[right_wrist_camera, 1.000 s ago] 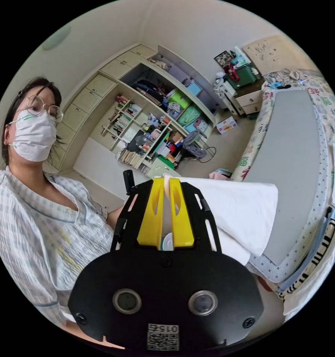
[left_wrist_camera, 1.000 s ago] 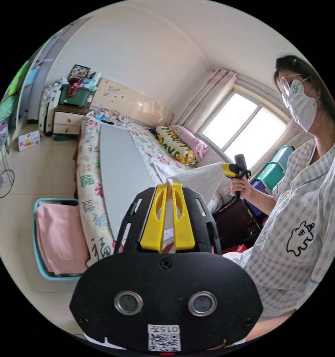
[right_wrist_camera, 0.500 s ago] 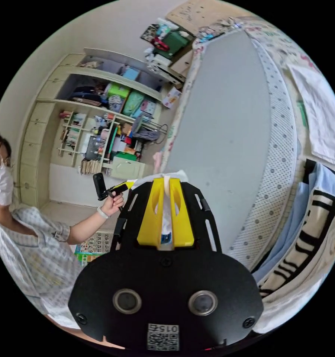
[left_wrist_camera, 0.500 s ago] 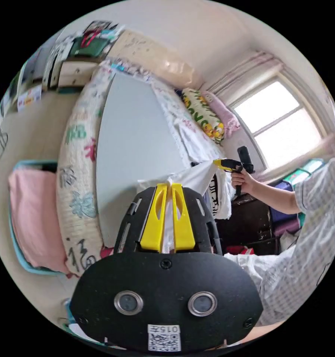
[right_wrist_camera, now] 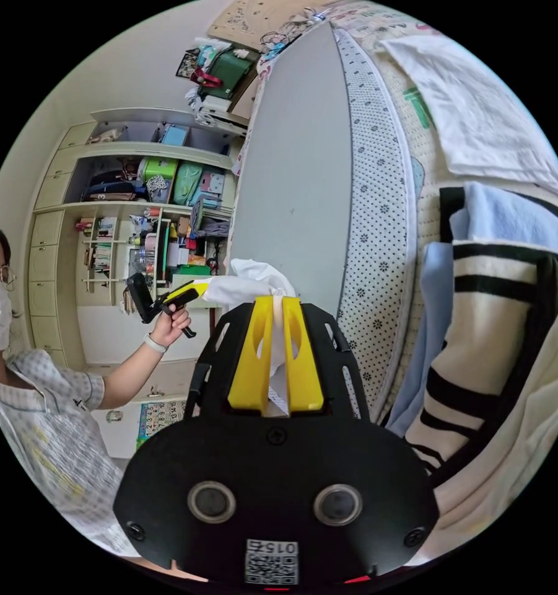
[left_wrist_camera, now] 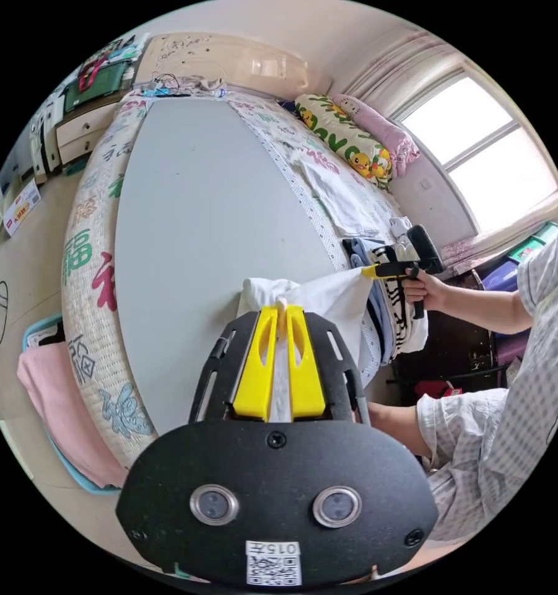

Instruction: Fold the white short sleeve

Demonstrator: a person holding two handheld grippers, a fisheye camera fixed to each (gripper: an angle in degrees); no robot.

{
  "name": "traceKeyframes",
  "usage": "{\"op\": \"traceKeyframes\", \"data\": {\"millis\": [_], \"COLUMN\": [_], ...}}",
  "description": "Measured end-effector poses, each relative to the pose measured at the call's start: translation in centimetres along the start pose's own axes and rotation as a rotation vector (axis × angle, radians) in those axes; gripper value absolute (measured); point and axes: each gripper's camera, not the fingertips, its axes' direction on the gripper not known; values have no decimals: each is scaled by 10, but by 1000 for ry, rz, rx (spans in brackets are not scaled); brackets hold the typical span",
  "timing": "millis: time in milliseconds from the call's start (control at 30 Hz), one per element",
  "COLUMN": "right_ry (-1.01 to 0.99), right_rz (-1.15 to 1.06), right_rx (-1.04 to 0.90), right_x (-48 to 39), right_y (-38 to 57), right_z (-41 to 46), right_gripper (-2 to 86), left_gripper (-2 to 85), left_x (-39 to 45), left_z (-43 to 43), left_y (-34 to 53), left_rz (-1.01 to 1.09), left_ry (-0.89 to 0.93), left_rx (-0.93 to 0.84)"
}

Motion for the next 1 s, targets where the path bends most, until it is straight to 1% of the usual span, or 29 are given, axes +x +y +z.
{"op": "traceKeyframes", "data": {"millis": [67, 200, 300, 333, 400, 500, 567, 700, 767, 900, 1000], "right_ry": [-4, 2, -7, -2, 12, 19, 34, 42, 46, 24, -49], "right_rz": [16, 7, 7, 6, 4, 3, 3, 8, 23, 20, -39], "right_rx": [11, 16, 19, 19, 15, 16, 14, 21, 23, 75, 187], "right_x": [9, 17, 25, 27, 31, 39, 46, 57, 66, 70, 56], "right_y": [-11, -25, -36, -40, -45, -52, -56, -59, -59, -54, -53], "right_z": [-12, -28, -40, -45, -50, -59, -64, -70, -73, -92, -126], "right_gripper": [35, 35, 35, 35, 35, 35, 35, 35, 35, 35, 34], "left_gripper": [21, 34, 67, 88, 97, 96, 91, 88, 63, 34, 21], "left_x": [-11, -26, -40, -48, -59, -80, -94, -102, -108, -112, -103], "left_z": [18, 43, 60, 66, 75, 89, 98, 110, 123, 109, 69], "left_y": [-31, -65, -86, -94, -103, -114, -122, -131, -133, -132, -131], "left_rz": [-12, -13, -15, -35, -39, -42, -46, -23, -34, -18, 28], "left_ry": [8, 18, 44, 72, 136, 250, 361, 393, 439, 522, 561], "left_rx": [-29, -79, -125, -146, -173, -216, -241, -238, -255, -157, 0]}}
